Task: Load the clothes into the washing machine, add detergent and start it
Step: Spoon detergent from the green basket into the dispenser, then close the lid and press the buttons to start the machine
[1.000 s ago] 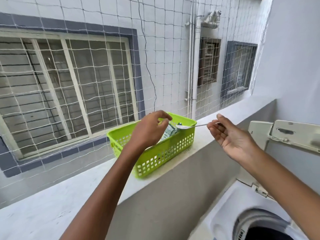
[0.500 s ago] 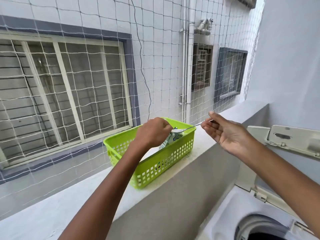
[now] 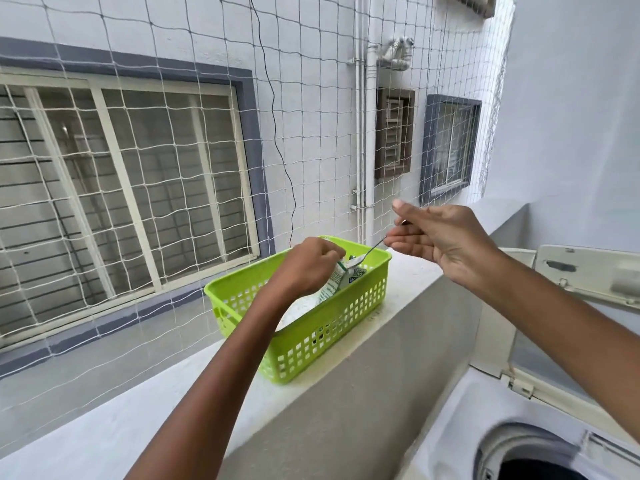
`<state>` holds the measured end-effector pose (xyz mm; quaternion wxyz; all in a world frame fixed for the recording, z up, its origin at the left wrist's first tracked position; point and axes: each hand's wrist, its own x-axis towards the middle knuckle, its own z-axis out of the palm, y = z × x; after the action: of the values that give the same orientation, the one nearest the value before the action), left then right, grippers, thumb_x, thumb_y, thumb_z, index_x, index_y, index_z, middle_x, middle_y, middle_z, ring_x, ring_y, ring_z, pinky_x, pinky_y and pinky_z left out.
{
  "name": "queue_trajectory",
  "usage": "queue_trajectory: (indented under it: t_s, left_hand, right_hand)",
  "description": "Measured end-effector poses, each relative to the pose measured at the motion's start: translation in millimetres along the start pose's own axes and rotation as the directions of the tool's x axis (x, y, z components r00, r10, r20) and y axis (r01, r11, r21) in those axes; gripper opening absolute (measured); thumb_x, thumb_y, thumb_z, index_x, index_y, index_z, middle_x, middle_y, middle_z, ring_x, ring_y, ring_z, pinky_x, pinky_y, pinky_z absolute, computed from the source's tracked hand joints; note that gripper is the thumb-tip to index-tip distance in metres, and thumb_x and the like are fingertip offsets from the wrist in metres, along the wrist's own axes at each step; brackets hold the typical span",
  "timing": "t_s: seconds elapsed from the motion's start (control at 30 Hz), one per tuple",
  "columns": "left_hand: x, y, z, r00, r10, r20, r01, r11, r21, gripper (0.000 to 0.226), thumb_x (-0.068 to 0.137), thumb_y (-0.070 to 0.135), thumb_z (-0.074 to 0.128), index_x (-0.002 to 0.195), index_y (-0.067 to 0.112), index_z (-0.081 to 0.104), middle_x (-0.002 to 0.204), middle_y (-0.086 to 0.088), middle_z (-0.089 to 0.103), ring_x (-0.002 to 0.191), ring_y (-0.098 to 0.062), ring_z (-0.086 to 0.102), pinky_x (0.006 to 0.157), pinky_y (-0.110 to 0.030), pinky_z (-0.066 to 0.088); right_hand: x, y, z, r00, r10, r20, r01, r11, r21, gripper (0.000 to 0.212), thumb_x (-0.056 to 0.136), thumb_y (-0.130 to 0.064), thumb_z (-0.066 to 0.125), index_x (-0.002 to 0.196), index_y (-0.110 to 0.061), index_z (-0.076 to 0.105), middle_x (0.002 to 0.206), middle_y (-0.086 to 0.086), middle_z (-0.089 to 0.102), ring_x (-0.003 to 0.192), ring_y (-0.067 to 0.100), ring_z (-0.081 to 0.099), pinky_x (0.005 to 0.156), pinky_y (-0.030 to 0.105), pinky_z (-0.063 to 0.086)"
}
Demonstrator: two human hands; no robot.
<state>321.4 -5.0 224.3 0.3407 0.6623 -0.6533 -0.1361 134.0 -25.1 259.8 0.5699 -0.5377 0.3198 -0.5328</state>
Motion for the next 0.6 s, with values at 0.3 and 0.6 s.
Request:
queue_trajectory:
  t_s: [0.3,0.6]
  left_hand:
    - [-3.7,3.4,2.6,0.998,0.052,0.022,-0.053,0.998,0.031,0.038,0.092,0.005,0.039,0.119,0.006,0.066,0.129,-0.008,0.062,0.121,-0.018,0.055,0.102,-0.028,0.042]
    - [-6.2,0.2,1.8,0.995,0.066,0.076,-0.065,0.998,-0.020,0.039,0.095,0.005,0.039,0.130,0.006,0.057,0.135,-0.009,0.056,0.127,-0.019,0.051,0.107,-0.028,0.038]
  right_hand:
    - [2.4,17.9,15.3,0.989,0.070,0.132,-0.047,0.984,-0.169,0.032,0.083,-0.022,0.070,0.089,0.007,0.060,0.071,0.022,0.067,0.055,0.021,0.070,0.051,0.022,0.057]
    - [-4.3,38.8,7.4,0.978,0.163,0.129,-0.085,0.880,-0.468,0.022,0.085,-0.021,0.069,0.099,-0.006,0.064,0.070,0.007,0.059,0.043,0.010,0.052,0.043,0.018,0.044]
